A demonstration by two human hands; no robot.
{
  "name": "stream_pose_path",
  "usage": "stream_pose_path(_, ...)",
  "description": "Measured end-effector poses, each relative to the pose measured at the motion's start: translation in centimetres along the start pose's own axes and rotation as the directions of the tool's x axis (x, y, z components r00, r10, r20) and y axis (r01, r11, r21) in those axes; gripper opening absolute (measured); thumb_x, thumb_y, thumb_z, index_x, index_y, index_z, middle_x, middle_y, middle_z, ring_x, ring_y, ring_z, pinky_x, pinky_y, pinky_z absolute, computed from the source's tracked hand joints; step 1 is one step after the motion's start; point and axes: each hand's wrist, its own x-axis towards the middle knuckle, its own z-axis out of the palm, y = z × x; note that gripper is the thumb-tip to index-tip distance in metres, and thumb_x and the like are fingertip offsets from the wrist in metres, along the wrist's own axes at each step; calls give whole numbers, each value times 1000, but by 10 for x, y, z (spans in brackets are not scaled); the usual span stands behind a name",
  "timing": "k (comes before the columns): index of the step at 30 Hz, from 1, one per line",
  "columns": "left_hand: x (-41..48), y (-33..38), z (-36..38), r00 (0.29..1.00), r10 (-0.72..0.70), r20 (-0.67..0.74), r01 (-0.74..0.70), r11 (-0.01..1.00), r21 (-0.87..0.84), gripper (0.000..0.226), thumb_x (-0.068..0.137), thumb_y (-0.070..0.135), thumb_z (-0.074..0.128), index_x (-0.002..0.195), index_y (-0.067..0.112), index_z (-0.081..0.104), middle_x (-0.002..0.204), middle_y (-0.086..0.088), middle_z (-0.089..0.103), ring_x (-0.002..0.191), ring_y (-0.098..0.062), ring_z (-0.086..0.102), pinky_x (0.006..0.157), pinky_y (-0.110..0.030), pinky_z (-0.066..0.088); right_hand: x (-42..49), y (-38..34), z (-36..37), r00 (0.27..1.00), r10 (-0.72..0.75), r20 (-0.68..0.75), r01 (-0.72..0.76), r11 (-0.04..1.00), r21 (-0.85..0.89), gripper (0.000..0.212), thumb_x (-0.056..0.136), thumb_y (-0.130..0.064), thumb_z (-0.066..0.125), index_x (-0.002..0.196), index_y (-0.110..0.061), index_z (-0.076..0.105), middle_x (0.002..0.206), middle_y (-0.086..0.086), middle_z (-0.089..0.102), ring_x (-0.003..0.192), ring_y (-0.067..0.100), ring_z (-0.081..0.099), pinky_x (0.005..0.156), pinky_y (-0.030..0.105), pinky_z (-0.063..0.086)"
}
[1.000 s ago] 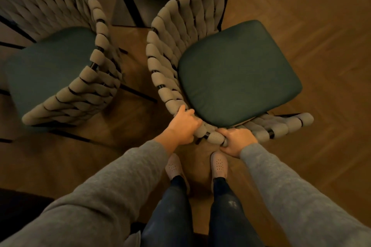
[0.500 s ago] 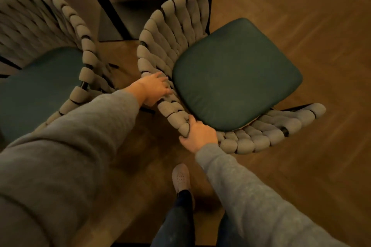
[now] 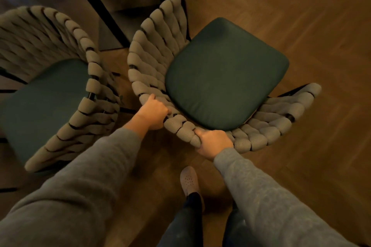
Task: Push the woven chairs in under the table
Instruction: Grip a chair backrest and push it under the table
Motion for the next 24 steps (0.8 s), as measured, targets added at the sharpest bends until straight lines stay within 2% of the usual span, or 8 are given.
stream_pose_path(3, -9, 13, 10, 997, -69, 18, 70, 995, -65, 39, 94, 32, 51, 132, 29, 52, 123, 1, 62, 120, -22, 53, 115, -51, 20, -1, 9, -8, 997, -66, 45, 70, 994, -85, 46, 94, -35, 50, 138, -22, 46, 128, 6, 59, 112, 27, 59, 92, 36, 48)
stream_pose_path(6, -7, 22, 7, 991, -135, 27, 137, 981, -139, 42, 93, 33, 53, 135, 27, 51, 127, 0, 60, 123, -22, 52, 116, -51, 20, 6, 27, -19, 989, -113, 94, 128, 977, -168, 47, 94, -40, 48, 138, -26, 46, 123, 4, 64, 108, 27, 62, 91, 37, 50)
stream_pose_path(12, 20, 32, -20, 970, -241, 9, 236, 939, -251, 40, 92, 34, 56, 132, 27, 53, 126, 0, 61, 121, -23, 53, 112, -51, 22, 34, 73, -58, 971, -203, 125, 231, 932, -280, 43, 92, -41, 49, 134, -29, 51, 111, 2, 68, 102, 26, 64, 82, 34, 48)
stream_pose_path(15, 34, 37, -34, 963, -265, 53, 269, 916, -298, 39, 92, 33, 56, 130, 27, 53, 123, -1, 61, 119, -23, 53, 111, -50, 23, 47, 97, -73, 963, -233, 138, 265, 916, -301, 44, 92, -43, 50, 135, -33, 49, 101, -1, 68, 94, 22, 65, 75, 30, 46)
stream_pose_path(19, 54, 46, -51, 946, -316, 69, 319, 876, -363, 34, 91, 32, 56, 124, 25, 57, 116, -1, 64, 112, -22, 56, 109, -50, 27, 65, 129, -98, 937, -299, 181, 347, 860, -376, 50, 91, -45, 51, 140, -35, 45, 100, -2, 68, 92, 21, 65, 69, 28, 39)
stream_pose_path(24, 77, 56, -73, 927, -367, 82, 365, 826, -428, 31, 90, 33, 56, 120, 25, 58, 109, 0, 65, 105, -21, 58, 106, -48, 31, 91, 165, -124, 908, -359, 215, 418, 804, -423, 52, 88, -47, 52, 139, -38, 44, 100, -4, 70, 89, 21, 66, 73, 29, 49)
